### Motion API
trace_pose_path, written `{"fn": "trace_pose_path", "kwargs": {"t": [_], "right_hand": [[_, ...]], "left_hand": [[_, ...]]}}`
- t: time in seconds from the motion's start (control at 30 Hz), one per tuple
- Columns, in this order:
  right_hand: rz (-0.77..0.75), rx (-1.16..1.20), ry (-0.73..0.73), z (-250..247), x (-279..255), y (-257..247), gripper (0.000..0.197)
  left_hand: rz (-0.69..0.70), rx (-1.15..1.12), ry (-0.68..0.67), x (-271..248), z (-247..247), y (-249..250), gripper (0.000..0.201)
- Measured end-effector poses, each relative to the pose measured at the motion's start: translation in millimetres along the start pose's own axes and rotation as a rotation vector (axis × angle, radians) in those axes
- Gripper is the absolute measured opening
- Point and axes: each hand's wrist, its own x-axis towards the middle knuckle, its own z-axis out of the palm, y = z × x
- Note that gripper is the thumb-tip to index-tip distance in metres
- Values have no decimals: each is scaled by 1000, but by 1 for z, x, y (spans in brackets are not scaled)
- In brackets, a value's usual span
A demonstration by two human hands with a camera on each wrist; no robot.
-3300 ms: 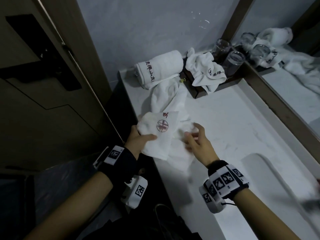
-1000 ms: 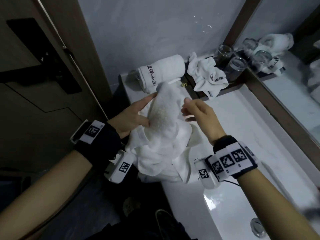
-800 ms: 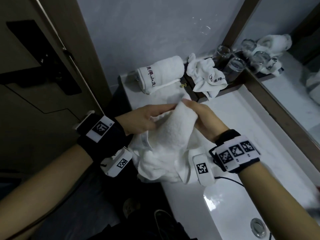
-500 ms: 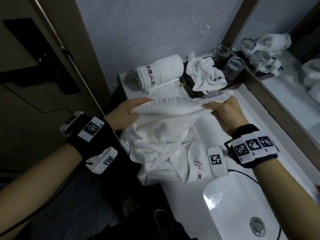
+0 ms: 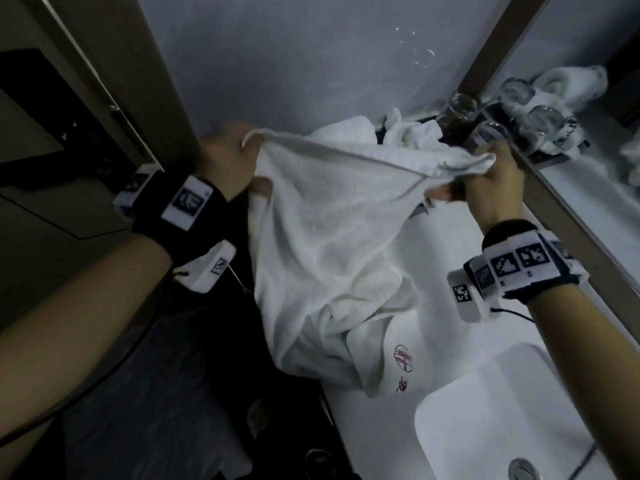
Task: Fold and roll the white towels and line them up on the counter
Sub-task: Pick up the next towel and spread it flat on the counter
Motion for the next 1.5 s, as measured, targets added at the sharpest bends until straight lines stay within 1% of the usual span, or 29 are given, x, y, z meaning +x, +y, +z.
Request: {"fn": "trace_pose_path", "kwargs": {"t": [0.07,0.13,0.17,0.23,0.27,0.37,0.4,0.43,0.5,0.6,0.67,0.7,0.73,0.8,0.83,0.87,0.9,0.93,1.0,1.03,1.1,1.17,1.23,1.3,1.33,1.37,1.43,1.47,1.5], "right_hand": [[25,203,-12,9,16,-14,15],[20,309,25,16,29,-28,14],[17,366,26,20,35,-32,12],[34,508,-55,29,43,-37,12],[46,506,-112,34,43,-36,15],[106,263,-228,42,38,-15,47],[116,188,-252,43,32,-5,52],[116,130,-282,44,24,4,52],[101,48,-360,43,2,24,44],[46,-120,-571,35,-37,51,35],[16,-229,-702,29,-66,65,36],[-15,-266,-745,28,-79,73,39],[-83,-331,-782,28,-91,82,46],[-209,-553,-832,29,-110,99,72],[-228,-605,-821,29,-116,105,80],[-223,-596,-796,28,-120,108,79],[-214,-546,-769,27,-121,110,72],[-218,-476,-736,25,-120,111,60],[-225,-376,-632,17,-116,108,32],[-203,-365,-571,11,-114,104,19],[-165,-396,-477,-2,-111,97,5],[-213,-365,-411,-12,-115,88,9],[-275,-216,-391,-15,-123,72,18],[-285,-57,-377,-13,-133,54,17],[-277,-2,-373,-11,-138,45,14],[-272,22,-370,-8,-142,37,16],[-266,0,-379,-3,-149,24,31],[-269,-42,-386,-1,-151,20,40],[-274,-92,-398,1,-153,17,47]], "left_hand": [[-127,-219,-13,26,2,8,28],[-234,-582,-83,42,9,17,16],[-255,-672,-106,47,14,19,14],[-217,-610,-203,49,24,21,28],[-183,-562,-246,47,31,19,39],[-142,-504,-313,25,54,6,59],[-147,-441,-319,13,60,2,60],[-144,-375,-322,-2,68,-3,57],[-99,-247,-313,-36,81,-12,51],[-21,-97,-346,-100,97,-12,42],[-8,-87,-385,-141,105,-6,32],[-10,-85,-417,-157,110,-4,33],[-13,-63,-461,-171,116,-1,40],[-6,64,-577,-191,128,7,63],[4,137,-628,-198,132,10,75],[13,195,-663,-201,136,12,81],[28,218,-675,-202,138,14,79],[49,189,-671,-203,137,15,69],[75,-55,-644,-201,128,19,37],[93,-173,-616,-199,121,21,28],[157,-257,-478,-192,107,24,29],[229,-237,-330,-181,91,27,31],[261,-268,-241,-171,77,29,30],[235,-315,-189,-166,65,32,30],[215,-336,-202,-166,61,33,29],[191,-357,-248,-169,57,36,27],[121,-410,-328,-175,51,43,14],[75,-431,-341,-176,48,46,8],[29,-431,-327,-176,45,48,21]]}}
